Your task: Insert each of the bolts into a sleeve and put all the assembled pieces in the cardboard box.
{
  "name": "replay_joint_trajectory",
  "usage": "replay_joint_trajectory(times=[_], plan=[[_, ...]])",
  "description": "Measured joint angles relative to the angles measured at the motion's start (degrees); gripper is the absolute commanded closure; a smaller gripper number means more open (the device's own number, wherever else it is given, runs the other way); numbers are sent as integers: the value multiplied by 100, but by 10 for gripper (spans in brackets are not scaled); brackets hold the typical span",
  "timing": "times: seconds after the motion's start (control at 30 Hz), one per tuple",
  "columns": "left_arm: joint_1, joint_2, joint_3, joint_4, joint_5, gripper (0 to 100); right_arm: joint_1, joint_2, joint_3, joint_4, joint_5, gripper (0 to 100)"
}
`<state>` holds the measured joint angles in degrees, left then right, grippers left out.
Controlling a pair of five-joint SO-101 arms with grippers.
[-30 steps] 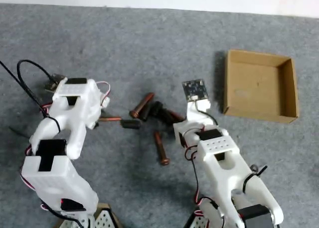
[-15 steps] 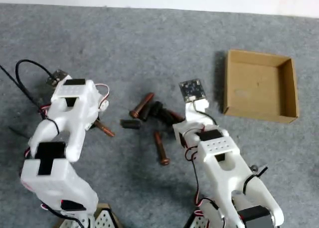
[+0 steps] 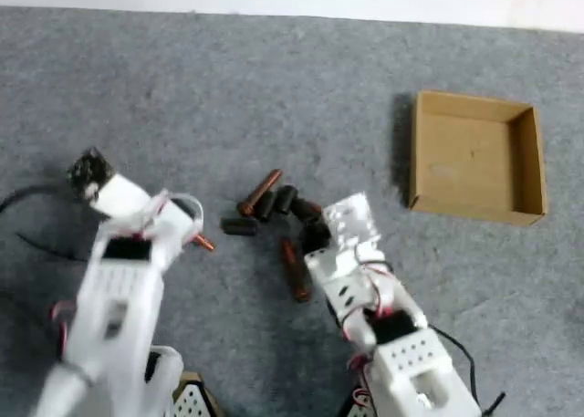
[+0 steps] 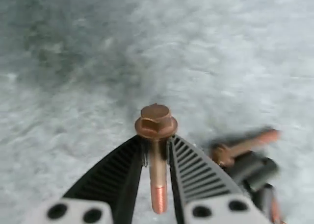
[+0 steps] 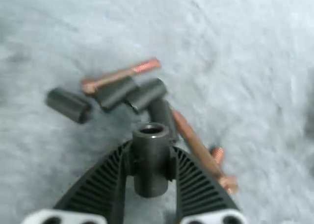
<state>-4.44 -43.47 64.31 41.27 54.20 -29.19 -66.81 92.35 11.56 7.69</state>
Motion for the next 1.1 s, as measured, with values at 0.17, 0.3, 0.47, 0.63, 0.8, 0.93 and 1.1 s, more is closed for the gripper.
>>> replay_joint_trajectory(times=[0.17,0.3,0.47,0.63,0.8,0.93,1.1], plan=[[158,-2303,1415,-598,0,995,-721,-1336,369,0,844,993],[158,-3991,2145,-747,0,995,-941,-2127,369,193,1020,993],[211,-5714,2743,-765,0,994,-985,-2664,369,835,1073,993],[343,-5908,2769,-932,0,994,-985,-2840,369,1099,1073,993],[818,-5916,2769,-985,0,994,-985,-2831,369,1116,1073,993],[1442,-5916,2725,-1055,0,993,-879,-2822,369,1116,1073,993],[2048,-5916,2690,-1055,-396,993,-800,-2822,369,1116,1073,993]])
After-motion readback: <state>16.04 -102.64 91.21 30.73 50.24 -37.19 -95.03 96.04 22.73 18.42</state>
